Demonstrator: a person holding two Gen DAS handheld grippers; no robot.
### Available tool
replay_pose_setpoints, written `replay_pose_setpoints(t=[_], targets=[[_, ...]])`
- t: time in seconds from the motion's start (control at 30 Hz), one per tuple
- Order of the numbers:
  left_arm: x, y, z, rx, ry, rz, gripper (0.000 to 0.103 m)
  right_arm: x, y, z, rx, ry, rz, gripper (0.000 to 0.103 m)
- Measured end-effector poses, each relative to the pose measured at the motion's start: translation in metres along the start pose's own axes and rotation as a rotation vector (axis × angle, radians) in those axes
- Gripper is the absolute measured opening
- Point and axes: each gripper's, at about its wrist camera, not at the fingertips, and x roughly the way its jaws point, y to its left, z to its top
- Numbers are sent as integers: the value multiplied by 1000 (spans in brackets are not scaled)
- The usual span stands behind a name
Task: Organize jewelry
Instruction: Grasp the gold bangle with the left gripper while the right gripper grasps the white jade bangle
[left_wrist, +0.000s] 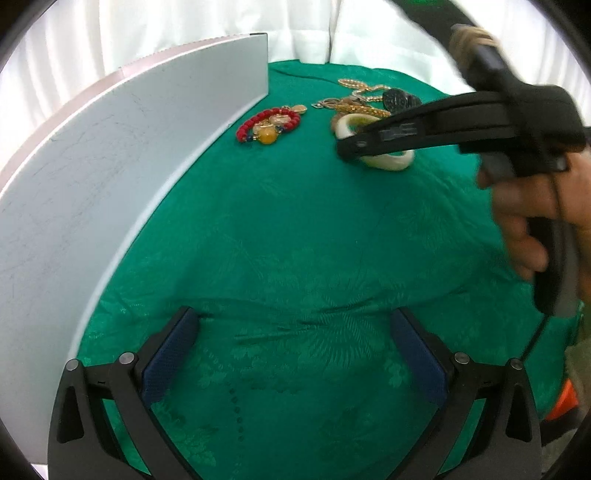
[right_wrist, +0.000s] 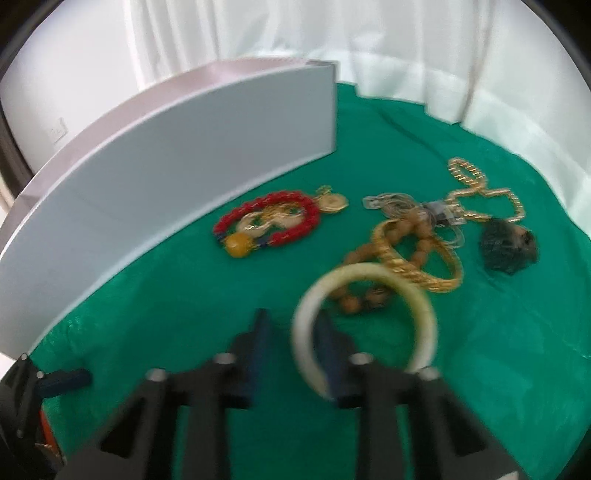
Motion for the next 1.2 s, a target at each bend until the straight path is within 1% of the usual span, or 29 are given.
replay_pose_setpoints(t=[0.03, 0.13, 0.17, 0.2, 0.3, 0.37, 0.43, 0.5, 0.57, 0.63, 0.7, 0.77, 0.87, 0.93, 1.0, 1.03, 1.07, 1.1, 1.13, 1.2], targets=[[0, 0, 1, 0, 7, -2, 102, -7, -7, -6, 28, 1, 18, 13], [2, 1, 5, -6, 26, -6, 102, -25, -22, -22, 72, 5, 29, 12], [1, 1, 7, -9, 29, -8, 102, -32, -27, -30, 93, 8, 42, 11], [0, 1, 9, -14, 32, -11, 102, -41, -34, -41, 116, 12, 54, 7], [-1, 3, 18, -20, 30, -32, 102, -60, -44, -61, 142, 10, 40, 6], [-4, 0, 29, -15, 16, -54, 102, -73, -55, -72, 165, -3, 37, 6], [-7, -6, 47, -3, -5, -73, 102, -82, -64, -86, 208, 7, 37, 6], [-8, -13, 68, 10, -26, -96, 102, -88, -70, -98, 231, 1, 32, 6], [-2, -20, 95, 21, -46, -127, 102, -97, -74, -106, 258, -23, 35, 6], [12, -26, 124, 33, -54, -131, 102, -105, -80, -114, 307, -55, 40, 10], [34, -34, 152, 50, -46, -140, 102, -114, -81, -124, 335, -69, 42, 10], [56, -44, 171, 73, -34, -140, 102, -121, -79, -134, 338, -70, 48, 10], [83, -64, 190, 132, -4, -130, 102, -123, -77, -141, 338, -67, 54, 10], [99, -77, 196, 178, 29, -95, 102, -123, -77, -148, 349, -64, 61, 10], [117, -88, 200, 216, 57, -43, 102, -124, -76, -152, 356, -60, 69, 10], [121, -90, 201, 223, 60, -43, 95, -125, -77, -154, 358, -61, 71, 10], [122, -90, 201, 221, 62, -55, 85, -126, -77, -156, 360, -64, 70, 10], [122, -89, 201, 214, 70, -75, 71, -129, -77, -158, 361, -66, 68, 10], [120, -84, 199, 186, 78, -124, 70, -130, -77, -160, 362, -69, 66, 10], [110, -75, 193, 160, 53, -168, 70, -131, -78, -162, 366, -74, 62, 10]])
